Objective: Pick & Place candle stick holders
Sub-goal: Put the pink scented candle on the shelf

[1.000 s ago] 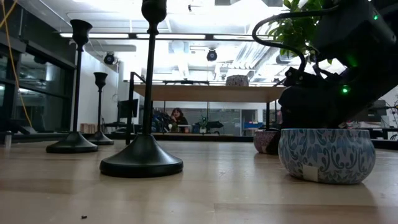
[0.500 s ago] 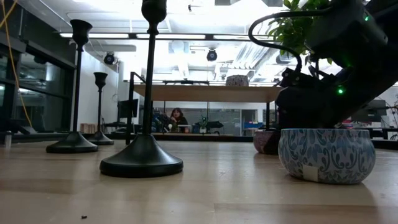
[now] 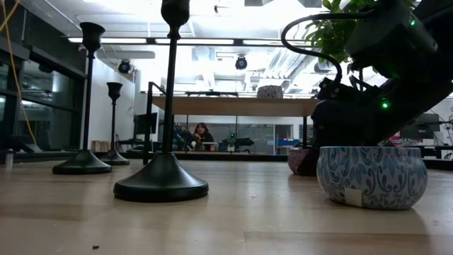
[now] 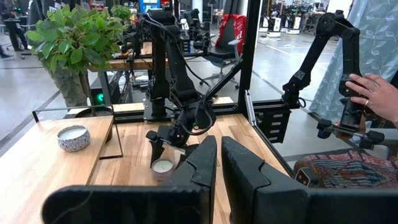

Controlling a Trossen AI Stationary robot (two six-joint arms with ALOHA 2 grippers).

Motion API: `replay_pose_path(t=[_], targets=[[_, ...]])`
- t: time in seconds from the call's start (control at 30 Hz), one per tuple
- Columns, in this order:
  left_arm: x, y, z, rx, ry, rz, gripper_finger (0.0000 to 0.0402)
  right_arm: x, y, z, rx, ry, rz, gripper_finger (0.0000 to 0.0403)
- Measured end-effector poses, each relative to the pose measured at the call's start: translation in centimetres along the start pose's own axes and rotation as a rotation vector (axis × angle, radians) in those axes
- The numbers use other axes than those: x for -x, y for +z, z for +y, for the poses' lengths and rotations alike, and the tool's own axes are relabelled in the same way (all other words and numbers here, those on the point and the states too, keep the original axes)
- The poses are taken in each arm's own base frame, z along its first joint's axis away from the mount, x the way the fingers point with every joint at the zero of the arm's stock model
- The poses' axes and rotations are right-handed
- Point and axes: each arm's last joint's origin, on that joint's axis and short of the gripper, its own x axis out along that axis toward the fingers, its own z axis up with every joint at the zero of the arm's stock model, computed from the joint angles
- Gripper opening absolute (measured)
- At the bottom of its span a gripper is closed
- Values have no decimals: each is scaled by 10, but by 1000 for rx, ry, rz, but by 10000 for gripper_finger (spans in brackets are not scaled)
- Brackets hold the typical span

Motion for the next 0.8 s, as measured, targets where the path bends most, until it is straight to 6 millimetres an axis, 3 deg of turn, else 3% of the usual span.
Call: replay_pose_path(t=[0.8], targets=[[0, 0, 0, 0, 0, 0, 26, -10, 12, -3, 28, 11, -10, 378]])
